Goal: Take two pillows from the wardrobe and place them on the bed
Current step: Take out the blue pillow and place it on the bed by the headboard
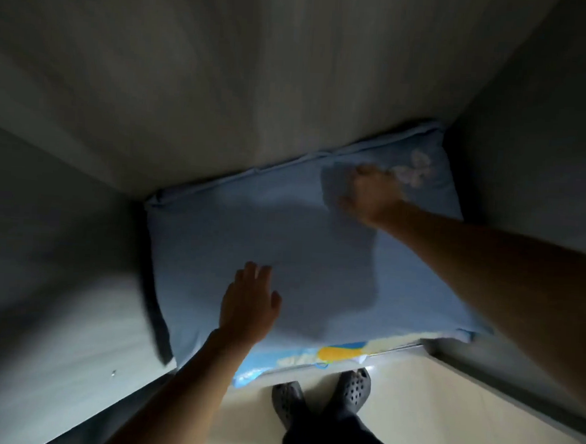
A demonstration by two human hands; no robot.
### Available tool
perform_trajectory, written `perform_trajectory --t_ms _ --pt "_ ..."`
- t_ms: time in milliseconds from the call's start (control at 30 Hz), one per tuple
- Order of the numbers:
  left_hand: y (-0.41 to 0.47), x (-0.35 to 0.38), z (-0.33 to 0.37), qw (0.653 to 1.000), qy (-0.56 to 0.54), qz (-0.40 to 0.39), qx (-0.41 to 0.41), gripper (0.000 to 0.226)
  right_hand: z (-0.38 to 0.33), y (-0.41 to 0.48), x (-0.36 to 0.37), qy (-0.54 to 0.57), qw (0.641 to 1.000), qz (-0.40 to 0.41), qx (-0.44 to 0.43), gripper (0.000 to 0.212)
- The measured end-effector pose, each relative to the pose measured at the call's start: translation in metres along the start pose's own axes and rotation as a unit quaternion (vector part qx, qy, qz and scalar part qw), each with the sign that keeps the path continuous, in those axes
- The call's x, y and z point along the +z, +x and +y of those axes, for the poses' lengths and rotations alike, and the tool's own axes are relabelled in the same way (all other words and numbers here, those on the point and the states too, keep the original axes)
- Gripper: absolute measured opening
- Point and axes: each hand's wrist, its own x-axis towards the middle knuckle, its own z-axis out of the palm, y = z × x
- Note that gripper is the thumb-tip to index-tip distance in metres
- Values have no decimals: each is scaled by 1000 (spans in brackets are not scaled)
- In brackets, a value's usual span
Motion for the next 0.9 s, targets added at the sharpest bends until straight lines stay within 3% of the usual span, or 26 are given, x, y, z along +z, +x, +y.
perform_trajectory --t_ms 67,233,300,400,567,667,767,900 --pt "19 20 -6 1000 0 2 -5 59 1 43 10 -5 1000 -3 -9 79" --pt "31 61 -17 1000 -8 1 -5 76 6 105 32 -53 988 -142 4 133" --pt "31 66 -19 1000 -12 -3 -7 79 8 111 38 -70 984 -162 4 143" --pt "27 62 -18 1000 -13 -16 -10 75 6 107 34 -103 984 -143 -16 128" --pt "11 21 -9 1000 7 7 -14 60 -7 51 4 -106 990 -32 -82 54" --pt "9 -23 -8 996 10 87 -36 76 -7 -7 -15 -55 994 20 -92 50" --pt "13 -64 -9 989 28 147 3 96 -1 -75 -24 -12 993 60 -103 47" --pt "11 -79 -4 987 139 57 63 122 8 -151 -18 21 982 164 -94 43"
